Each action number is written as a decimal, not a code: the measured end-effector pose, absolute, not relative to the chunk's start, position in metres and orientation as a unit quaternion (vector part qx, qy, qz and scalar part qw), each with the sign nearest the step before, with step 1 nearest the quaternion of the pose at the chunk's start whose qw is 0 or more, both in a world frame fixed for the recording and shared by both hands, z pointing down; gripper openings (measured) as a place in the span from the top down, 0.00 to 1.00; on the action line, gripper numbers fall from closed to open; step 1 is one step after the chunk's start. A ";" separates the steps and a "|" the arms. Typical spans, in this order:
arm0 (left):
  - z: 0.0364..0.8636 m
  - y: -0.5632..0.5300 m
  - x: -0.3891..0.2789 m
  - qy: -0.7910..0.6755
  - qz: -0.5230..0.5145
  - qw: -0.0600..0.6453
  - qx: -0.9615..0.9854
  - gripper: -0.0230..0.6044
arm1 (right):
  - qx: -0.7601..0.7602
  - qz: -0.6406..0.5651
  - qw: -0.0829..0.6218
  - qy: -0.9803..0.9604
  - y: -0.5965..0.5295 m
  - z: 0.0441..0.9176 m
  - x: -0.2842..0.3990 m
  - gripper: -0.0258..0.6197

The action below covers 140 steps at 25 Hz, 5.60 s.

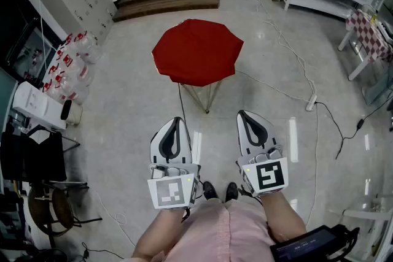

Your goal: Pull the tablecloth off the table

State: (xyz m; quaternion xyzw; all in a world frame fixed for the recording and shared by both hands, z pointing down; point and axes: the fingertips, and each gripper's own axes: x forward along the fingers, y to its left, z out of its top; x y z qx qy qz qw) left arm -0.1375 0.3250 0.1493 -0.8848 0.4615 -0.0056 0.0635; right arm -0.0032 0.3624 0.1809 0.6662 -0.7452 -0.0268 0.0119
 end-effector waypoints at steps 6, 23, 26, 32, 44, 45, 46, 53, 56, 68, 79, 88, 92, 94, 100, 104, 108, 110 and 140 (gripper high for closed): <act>0.150 0.330 -0.138 0.468 -0.012 0.057 -0.882 0.92 | 0.673 -0.032 0.012 -0.739 0.368 0.182 0.002 0.93; 0.165 0.348 -0.104 0.476 -0.027 0.055 -0.877 0.92 | 0.673 0.004 -0.003 -0.740 0.386 0.204 0.052 0.93; 0.175 0.339 -0.103 0.478 -0.030 0.049 -0.877 0.92 | 0.671 0.007 -0.001 -0.742 0.378 0.212 0.053 0.93; 0.190 0.302 -0.112 0.482 -0.026 0.041 -0.875 0.92 | 0.668 0.008 0.005 -0.744 0.341 0.226 0.046 0.93; 0.196 0.173 -0.139 0.485 -0.022 0.031 -0.874 0.92 | 0.666 0.012 0.018 -0.745 0.217 0.230 0.017 0.93; 0.194 0.163 -0.141 0.485 -0.019 0.032 -0.874 0.92 | 0.666 0.010 0.017 -0.746 0.207 0.227 0.014 0.93; 0.192 0.153 -0.143 0.484 -0.017 0.033 -0.874 0.92 | 0.666 0.008 0.017 -0.745 0.197 0.225 0.012 0.93; 0.176 0.092 -0.161 0.478 -0.003 0.043 -0.877 0.92 | 0.672 -0.010 0.011 -0.741 0.137 0.208 -0.007 0.93; 0.169 0.071 -0.167 0.471 0.005 0.050 -0.881 0.92 | 0.677 -0.019 0.006 -0.736 0.117 0.199 -0.014 0.93; 0.180 0.042 -0.153 0.454 0.011 0.042 -0.890 0.92 | 0.697 -0.023 0.008 -0.717 0.098 0.198 0.004 0.93; 0.201 -0.001 -0.114 0.458 -0.036 0.037 -0.888 0.92 | 0.702 0.017 0.003 -0.712 0.057 0.226 0.052 0.93; 0.211 -0.062 -0.060 0.464 -0.060 0.046 -0.883 0.92 | 0.702 0.043 -0.003 -0.711 -0.004 0.248 0.115 0.93; 0.212 -0.087 -0.029 0.463 -0.068 0.056 -0.882 0.92 | 0.703 0.044 -0.013 -0.710 -0.032 0.249 0.148 0.93; 0.209 -0.098 -0.017 0.465 -0.066 0.061 -0.881 0.92 | 0.701 0.040 -0.018 -0.712 -0.044 0.247 0.161 0.93; 0.200 -0.119 0.005 0.476 -0.049 0.066 -0.876 0.92 | 0.687 0.027 -0.018 -0.726 -0.072 0.239 0.177 0.93; 0.195 -0.131 -0.003 0.483 -0.042 0.066 -0.872 0.92 | 0.684 0.018 -0.012 -0.729 -0.089 0.231 0.174 0.93; 0.192 -0.151 -0.018 0.489 -0.036 0.064 -0.869 0.92 | 0.686 0.012 -0.007 -0.728 -0.110 0.225 0.168 0.93; 0.190 -0.159 -0.026 0.488 -0.033 0.064 -0.870 0.92 | 0.687 0.011 -0.006 -0.727 -0.116 0.222 0.162 0.93; 0.218 -0.201 -0.065 0.477 -0.045 0.031 -0.877 0.92 | 0.690 0.031 0.024 -0.723 -0.154 0.243 0.119 0.93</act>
